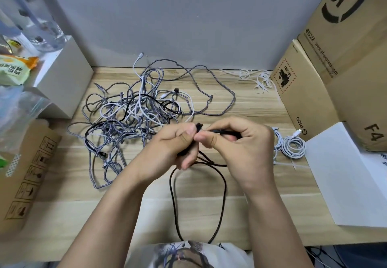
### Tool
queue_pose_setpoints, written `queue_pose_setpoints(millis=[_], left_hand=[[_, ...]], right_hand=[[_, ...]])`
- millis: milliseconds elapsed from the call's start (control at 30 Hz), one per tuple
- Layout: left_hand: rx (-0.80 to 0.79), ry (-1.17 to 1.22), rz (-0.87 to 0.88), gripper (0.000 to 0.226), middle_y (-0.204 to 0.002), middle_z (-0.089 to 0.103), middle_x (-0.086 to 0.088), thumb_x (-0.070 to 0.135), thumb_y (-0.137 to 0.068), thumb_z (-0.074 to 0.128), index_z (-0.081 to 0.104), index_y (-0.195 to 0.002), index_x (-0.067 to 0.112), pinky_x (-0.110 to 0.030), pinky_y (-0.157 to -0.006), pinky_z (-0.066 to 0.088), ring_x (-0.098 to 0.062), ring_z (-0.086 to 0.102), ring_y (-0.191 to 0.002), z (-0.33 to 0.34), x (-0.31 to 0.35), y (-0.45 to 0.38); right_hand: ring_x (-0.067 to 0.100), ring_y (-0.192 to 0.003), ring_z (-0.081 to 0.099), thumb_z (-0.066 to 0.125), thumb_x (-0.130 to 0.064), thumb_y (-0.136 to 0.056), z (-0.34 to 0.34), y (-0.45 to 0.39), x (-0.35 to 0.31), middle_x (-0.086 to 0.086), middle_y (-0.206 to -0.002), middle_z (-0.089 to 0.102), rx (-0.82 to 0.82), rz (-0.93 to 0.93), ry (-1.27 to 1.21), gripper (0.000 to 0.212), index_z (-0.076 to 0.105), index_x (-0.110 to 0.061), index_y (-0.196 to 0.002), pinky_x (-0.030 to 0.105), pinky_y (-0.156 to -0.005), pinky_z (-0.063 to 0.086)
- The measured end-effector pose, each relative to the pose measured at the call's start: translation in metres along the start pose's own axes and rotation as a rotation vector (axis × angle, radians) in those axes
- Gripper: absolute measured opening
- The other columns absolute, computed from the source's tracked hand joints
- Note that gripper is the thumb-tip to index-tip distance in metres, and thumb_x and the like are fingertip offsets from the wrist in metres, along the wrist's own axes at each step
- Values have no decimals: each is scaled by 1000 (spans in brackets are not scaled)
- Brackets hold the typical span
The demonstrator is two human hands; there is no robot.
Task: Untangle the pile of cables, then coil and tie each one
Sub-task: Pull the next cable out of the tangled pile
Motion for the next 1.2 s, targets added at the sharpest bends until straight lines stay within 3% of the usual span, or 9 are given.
queue_pose_setpoints(millis=[133,300,400,567,800,933,1033,1100,1200], left_hand=[[-139,355,-4,35,-39,35,13,49,-87,50,63,-71,22,-13,-41,29,-5,25,-37,4,2,7],[-432,851,122,23,-50,34,7,26,-98,43,59,-93,10,-18,-46,31,-9,27,-44,18,30,9],[-359,972,196,26,-53,38,4,18,-99,42,55,-110,-1,-20,-48,32,-9,28,-45,14,43,1],[135,623,209,35,-49,45,11,24,-94,38,49,-122,4,-14,-45,34,-1,36,-38,-8,27,-8],[320,243,181,45,-62,66,4,23,-89,44,41,-129,4,-16,-64,49,-7,60,-54,-18,7,-11],[351,-122,164,38,-67,67,3,21,-93,44,42,-130,17,-19,-70,49,-10,62,-61,-24,-5,-13],[273,-340,-38,15,-64,61,3,20,-95,51,61,-102,13,-25,-68,44,-13,57,-65,-23,-18,-13],[148,-366,-222,26,-59,55,-5,18,-96,51,60,-82,-2,-29,-58,42,-19,52,-56,-18,-32,-11],[27,-430,-338,38,-38,47,1,13,-97,43,56,-61,7,-23,-40,32,-13,38,-36,-16,-35,-3]], right_hand=[[0,-48,39,81,-23,-56,-9,-10,9,-12,-49,56,100,72,-174,15,66,-26,-58,12,-50,33],[-1,-38,40,61,-31,-83,12,-9,31,-14,-42,46,-49,258,-272,15,68,-26,-70,7,-43,30],[-1,-38,23,49,-34,-84,42,10,50,-13,-43,33,-228,455,-281,29,67,-29,-61,12,-36,18],[0,-35,26,44,-27,-99,57,29,52,-14,-43,31,-439,515,-135,44,57,-34,-58,8,-38,22],[18,-66,56,52,-36,-86,56,31,52,1,-68,64,-524,363,270,19,62,-26,-73,37,-66,46],[13,-53,37,58,-28,-87,49,30,37,-3,-50,44,-487,226,417,22,60,-20,-67,35,-55,33],[15,-53,40,53,-37,-76,34,22,25,-8,-49,45,-358,90,536,21,61,-19,-69,35,-54,40],[12,-56,50,49,-40,-71,28,20,21,-9,-57,57,-338,28,588,24,67,-25,-76,33,-57,47],[8,-54,46,48,-32,-64,23,16,21,-19,-52,52,-275,-19,571,23,62,-30,-82,29,-54,46]])
Point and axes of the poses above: each hand's wrist, its own y-axis away from the middle knuckle, its own z-axis out of the palm, x = y × z, the point moved 7 cm from there along -y, towards the middle knuckle
